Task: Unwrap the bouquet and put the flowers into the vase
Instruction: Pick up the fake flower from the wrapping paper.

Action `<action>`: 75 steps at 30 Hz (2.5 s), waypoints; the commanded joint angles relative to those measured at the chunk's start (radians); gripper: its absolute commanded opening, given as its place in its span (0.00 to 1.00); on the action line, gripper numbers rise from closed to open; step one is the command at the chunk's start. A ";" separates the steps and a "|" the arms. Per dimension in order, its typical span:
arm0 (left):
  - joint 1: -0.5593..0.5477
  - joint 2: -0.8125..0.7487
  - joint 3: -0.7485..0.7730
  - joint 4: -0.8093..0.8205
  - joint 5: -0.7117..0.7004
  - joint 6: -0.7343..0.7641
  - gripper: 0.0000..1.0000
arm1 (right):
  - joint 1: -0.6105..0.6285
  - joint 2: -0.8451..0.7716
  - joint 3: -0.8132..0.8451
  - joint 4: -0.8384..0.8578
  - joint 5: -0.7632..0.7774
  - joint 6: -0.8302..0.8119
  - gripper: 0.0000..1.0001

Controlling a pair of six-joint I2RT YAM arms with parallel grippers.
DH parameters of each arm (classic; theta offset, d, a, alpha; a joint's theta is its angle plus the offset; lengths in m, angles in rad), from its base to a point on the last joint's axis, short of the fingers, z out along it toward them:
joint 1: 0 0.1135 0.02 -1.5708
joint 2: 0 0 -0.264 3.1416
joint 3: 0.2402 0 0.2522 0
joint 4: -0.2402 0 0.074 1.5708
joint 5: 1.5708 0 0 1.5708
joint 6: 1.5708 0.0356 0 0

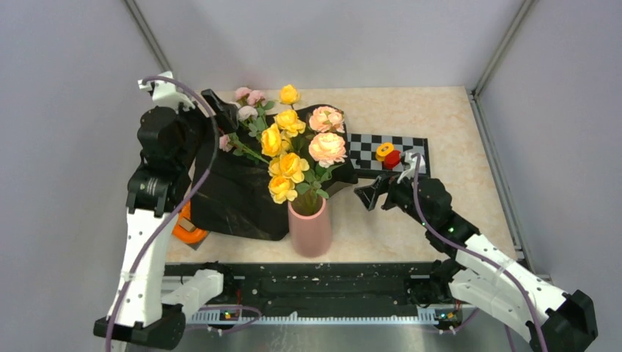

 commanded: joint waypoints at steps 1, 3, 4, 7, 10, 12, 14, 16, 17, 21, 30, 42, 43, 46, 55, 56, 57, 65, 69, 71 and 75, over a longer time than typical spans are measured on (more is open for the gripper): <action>0.165 0.062 -0.009 0.023 0.221 -0.121 0.99 | -0.010 0.002 0.070 -0.076 -0.028 -0.023 0.90; 0.203 0.096 -0.020 0.039 0.249 -0.146 0.99 | -0.010 -0.003 0.071 -0.084 -0.039 -0.024 0.90; 0.214 0.118 -0.027 0.040 0.254 -0.154 0.99 | -0.010 -0.008 0.069 -0.097 -0.043 -0.024 0.91; 0.235 0.168 -0.088 0.056 0.235 -0.186 0.99 | -0.010 -0.015 0.066 -0.137 -0.038 -0.008 0.90; 0.270 0.195 -0.214 0.126 0.228 -0.232 0.99 | -0.010 -0.026 0.060 -0.167 -0.022 0.000 0.87; 0.275 0.204 -0.321 0.202 0.249 -0.267 0.99 | -0.010 -0.039 0.051 -0.182 0.003 -0.003 0.85; 0.274 0.211 -0.401 0.275 0.241 -0.303 0.98 | -0.010 -0.058 0.042 -0.204 0.029 -0.003 0.84; 0.275 0.223 -0.454 0.340 0.216 -0.319 0.97 | -0.010 -0.082 0.024 -0.207 0.060 -0.007 0.84; 0.275 0.235 -0.471 0.361 0.197 -0.322 0.96 | -0.010 -0.095 0.012 -0.203 0.070 -0.010 0.84; 0.279 0.326 -0.488 0.421 0.180 -0.320 0.90 | -0.010 -0.147 -0.029 -0.192 0.108 -0.015 0.84; 0.299 0.534 -0.463 0.490 0.260 -0.378 0.71 | -0.010 -0.137 -0.087 -0.065 0.100 0.001 0.83; 0.333 0.784 -0.347 0.515 0.339 -0.304 0.65 | -0.010 -0.130 -0.088 -0.046 0.077 -0.018 0.82; 0.335 0.811 -0.325 0.505 0.356 -0.299 0.64 | -0.010 -0.131 -0.092 -0.041 0.074 -0.016 0.82; 0.336 0.876 -0.262 0.488 0.381 -0.295 0.62 | -0.010 -0.125 -0.098 -0.024 0.066 -0.007 0.82; 0.336 0.991 -0.184 0.490 0.427 -0.295 0.59 | -0.010 -0.100 -0.087 -0.014 0.052 -0.005 0.82; 0.336 0.999 -0.182 0.491 0.431 -0.297 0.58 | -0.010 -0.096 -0.086 -0.012 0.051 -0.005 0.81; 0.336 1.005 -0.183 0.495 0.434 -0.300 0.58 | -0.010 -0.091 -0.084 -0.009 0.048 -0.005 0.81; 0.321 1.035 -0.205 0.547 0.453 -0.336 0.54 | -0.010 -0.066 -0.083 0.012 0.038 0.003 0.81; 0.304 1.041 -0.205 0.554 0.450 -0.343 0.53 | -0.010 -0.068 -0.086 0.013 0.038 0.005 0.80; 0.298 1.041 -0.211 0.556 0.447 -0.345 0.53 | -0.010 -0.067 -0.089 0.013 0.038 0.005 0.80; 0.285 1.046 -0.218 0.556 0.445 -0.354 0.51 | -0.010 -0.068 -0.092 0.015 0.037 0.004 0.80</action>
